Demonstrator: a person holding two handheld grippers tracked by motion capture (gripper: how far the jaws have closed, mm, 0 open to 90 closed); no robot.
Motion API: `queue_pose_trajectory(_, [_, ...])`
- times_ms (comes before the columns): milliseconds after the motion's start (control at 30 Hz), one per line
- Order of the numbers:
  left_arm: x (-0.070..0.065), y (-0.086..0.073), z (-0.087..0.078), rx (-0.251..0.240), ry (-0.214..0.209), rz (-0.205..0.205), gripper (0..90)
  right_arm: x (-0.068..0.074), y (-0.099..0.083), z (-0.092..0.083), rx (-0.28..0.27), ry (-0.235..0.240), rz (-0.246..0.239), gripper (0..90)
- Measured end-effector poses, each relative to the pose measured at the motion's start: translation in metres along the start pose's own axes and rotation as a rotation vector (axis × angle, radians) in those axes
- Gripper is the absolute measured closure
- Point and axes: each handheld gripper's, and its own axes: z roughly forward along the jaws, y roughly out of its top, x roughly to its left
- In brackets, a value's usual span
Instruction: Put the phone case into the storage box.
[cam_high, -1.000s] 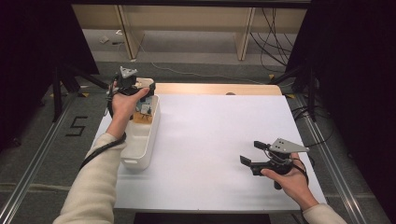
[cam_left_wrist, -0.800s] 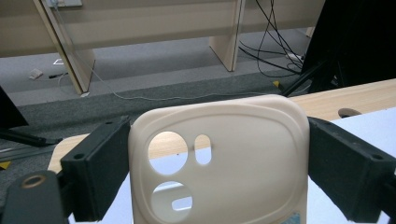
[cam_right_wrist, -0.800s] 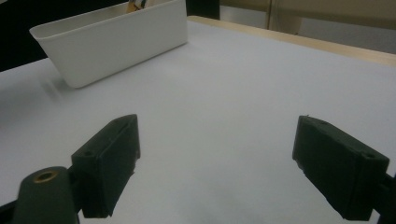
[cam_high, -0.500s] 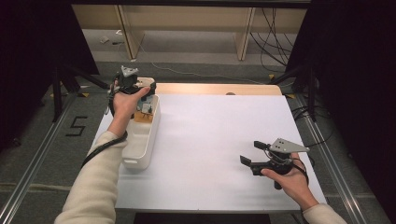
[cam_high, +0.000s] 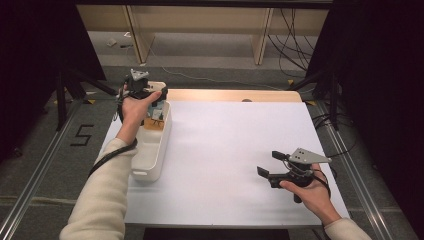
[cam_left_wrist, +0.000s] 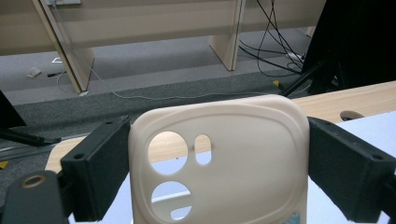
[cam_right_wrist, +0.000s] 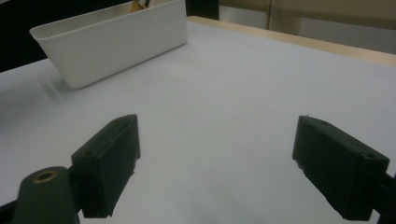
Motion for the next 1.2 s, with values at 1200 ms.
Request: queue_pose_trajectory(1200, [0.003, 0.0038, 0.0096, 0.003, 0.008, -0.011, 11.1, -0.0005, -0.0001, -0.0002, -0.001, -0.001, 0.0, 15.8])
